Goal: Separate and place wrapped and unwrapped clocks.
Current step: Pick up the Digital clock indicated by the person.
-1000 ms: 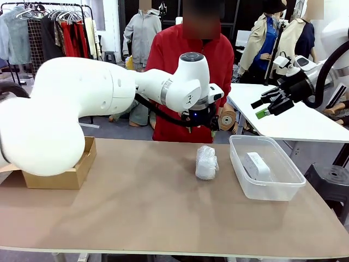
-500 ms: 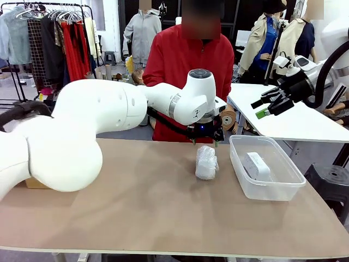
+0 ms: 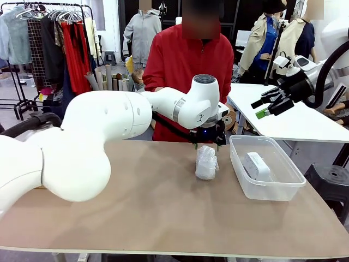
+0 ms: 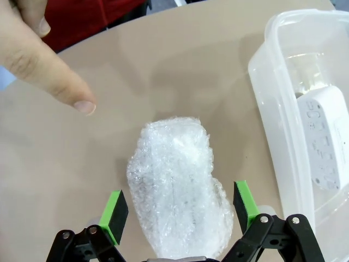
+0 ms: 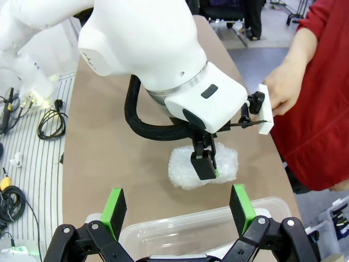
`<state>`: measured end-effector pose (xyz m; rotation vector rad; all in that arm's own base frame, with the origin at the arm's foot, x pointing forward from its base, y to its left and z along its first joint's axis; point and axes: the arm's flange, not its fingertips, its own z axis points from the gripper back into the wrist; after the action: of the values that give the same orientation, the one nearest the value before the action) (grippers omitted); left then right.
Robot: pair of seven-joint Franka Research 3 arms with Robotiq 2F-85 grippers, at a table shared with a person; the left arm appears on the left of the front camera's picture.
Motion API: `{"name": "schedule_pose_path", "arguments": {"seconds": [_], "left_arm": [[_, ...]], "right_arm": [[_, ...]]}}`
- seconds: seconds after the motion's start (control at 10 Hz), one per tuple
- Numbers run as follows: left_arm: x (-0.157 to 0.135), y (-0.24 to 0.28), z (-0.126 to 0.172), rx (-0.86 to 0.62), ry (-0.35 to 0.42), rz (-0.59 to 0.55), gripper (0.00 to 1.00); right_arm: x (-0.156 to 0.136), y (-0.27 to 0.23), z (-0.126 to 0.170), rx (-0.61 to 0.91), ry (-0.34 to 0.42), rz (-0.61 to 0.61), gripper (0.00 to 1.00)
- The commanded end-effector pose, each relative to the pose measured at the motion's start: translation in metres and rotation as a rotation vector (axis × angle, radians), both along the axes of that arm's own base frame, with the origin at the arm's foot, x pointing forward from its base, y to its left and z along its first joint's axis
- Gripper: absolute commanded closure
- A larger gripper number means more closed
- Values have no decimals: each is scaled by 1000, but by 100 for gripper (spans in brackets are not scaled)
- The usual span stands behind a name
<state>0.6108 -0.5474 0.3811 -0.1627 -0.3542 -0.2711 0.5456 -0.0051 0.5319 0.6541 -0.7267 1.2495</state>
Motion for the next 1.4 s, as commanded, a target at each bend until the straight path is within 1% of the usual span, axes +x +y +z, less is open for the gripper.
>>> {"name": "schedule_pose_path", "arguments": {"seconds": [0.0,0.2,0.4,0.8,1.3], "left_arm": [[12,-20,6,15,-1,116,0],[12,-24,4,26,13,135,0],[15,-23,-6,26,40,142,0],[20,-21,-18,33,78,90,0],[26,-18,-32,18,115,60,0]], "right_arm": [[0,1,2,1,-4,1,0],[0,1,2,1,-4,1,0],[0,1,2,1,-4,1,0],[0,1,2,1,-4,1,0],[0,1,2,1,-4,1,0]]}}
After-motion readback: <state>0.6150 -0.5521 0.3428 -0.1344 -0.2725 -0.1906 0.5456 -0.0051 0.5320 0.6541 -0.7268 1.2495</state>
